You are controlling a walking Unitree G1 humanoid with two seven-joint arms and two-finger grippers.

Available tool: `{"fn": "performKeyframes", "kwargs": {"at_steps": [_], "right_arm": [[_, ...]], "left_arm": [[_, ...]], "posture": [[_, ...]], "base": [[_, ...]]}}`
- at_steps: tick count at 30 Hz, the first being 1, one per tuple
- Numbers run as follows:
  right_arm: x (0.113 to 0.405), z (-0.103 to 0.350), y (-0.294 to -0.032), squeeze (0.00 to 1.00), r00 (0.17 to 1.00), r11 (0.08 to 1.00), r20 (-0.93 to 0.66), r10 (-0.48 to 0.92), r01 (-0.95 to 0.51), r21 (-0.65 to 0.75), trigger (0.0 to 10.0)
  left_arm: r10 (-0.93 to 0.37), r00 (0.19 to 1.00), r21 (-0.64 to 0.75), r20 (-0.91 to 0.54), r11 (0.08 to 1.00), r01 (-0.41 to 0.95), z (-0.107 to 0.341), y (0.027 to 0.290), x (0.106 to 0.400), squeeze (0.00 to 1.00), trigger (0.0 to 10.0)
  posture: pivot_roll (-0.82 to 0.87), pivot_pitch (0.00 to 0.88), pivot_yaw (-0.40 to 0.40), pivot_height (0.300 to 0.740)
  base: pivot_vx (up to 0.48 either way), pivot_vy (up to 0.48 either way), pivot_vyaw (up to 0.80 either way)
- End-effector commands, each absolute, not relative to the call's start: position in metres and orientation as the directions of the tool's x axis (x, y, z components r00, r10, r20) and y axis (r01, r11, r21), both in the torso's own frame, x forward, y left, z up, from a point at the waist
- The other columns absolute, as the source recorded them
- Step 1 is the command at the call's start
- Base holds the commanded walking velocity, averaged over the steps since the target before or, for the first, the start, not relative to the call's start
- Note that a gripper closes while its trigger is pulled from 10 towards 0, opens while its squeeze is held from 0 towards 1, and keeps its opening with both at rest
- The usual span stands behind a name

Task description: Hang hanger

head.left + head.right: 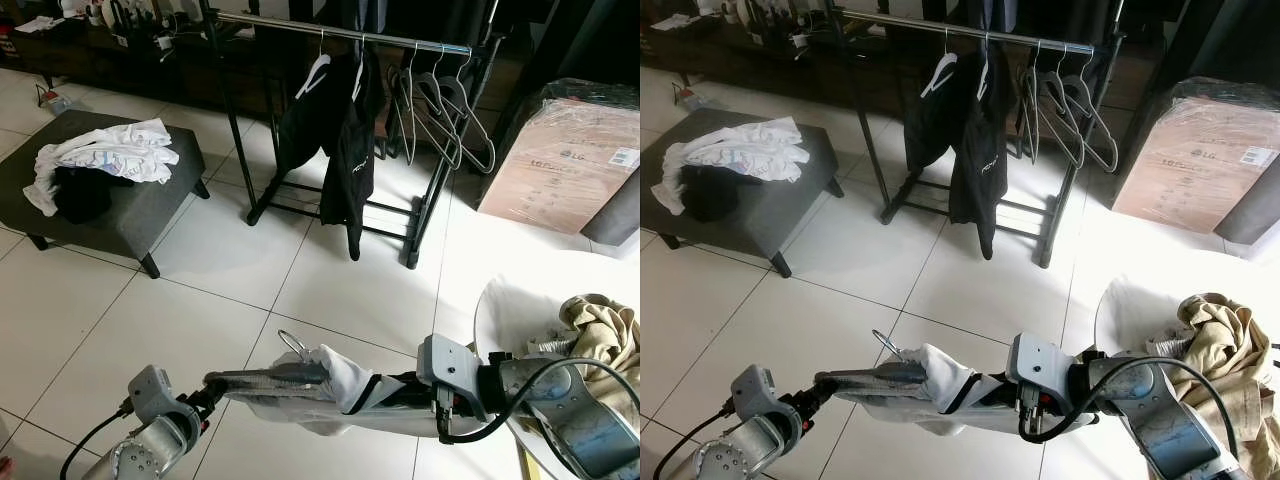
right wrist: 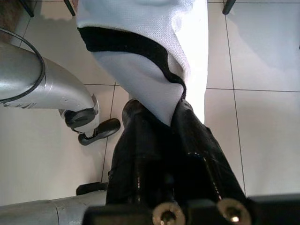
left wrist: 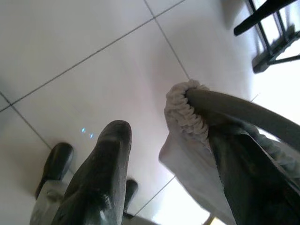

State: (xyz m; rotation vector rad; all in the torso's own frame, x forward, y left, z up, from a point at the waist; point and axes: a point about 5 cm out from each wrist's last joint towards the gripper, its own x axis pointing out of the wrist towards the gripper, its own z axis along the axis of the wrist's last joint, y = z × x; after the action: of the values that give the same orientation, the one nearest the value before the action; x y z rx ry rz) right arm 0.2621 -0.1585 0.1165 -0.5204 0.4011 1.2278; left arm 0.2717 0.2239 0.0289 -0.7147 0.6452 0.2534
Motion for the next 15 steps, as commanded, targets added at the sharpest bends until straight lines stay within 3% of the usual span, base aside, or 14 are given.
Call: {"fn": "performKeyframes", "kwargs": {"at_steps": [1,8,15], "right_arm": [[0.257,0.121,-0.154,0.00,0.268,0.209,-0.539,0.798,-0.963,-0.169,0.0],[0.257,0.121,-0.152,0.00,0.260,0.200,-0.540,0.801,-0.965,-0.167,0.0],[0.254,0.122,-0.148,0.00,0.236,0.176,-0.541,0.807,-0.971,-0.162,0.0]], "left_arm": [[0.026,0.759,-0.511,-0.651,0.725,-0.463,0.022,0.226,0.267,0.00,10.0],[0.051,0.788,-0.529,-0.614,0.714,-0.459,0.027,0.228,0.273,0.00,10.0],[-0.022,0.786,-0.498,-0.618,0.785,-0.370,0.026,0.216,0.276,0.00,10.0]], "posture": [[-0.08,0.213,-0.026,0.740],[-0.08,0.214,-0.026,0.740],[-0.08,0.216,-0.026,0.740]], "base": [[0.000,0.000,0.00],[0.000,0.000,0.00],[0.000,0.000,0.00]]}}
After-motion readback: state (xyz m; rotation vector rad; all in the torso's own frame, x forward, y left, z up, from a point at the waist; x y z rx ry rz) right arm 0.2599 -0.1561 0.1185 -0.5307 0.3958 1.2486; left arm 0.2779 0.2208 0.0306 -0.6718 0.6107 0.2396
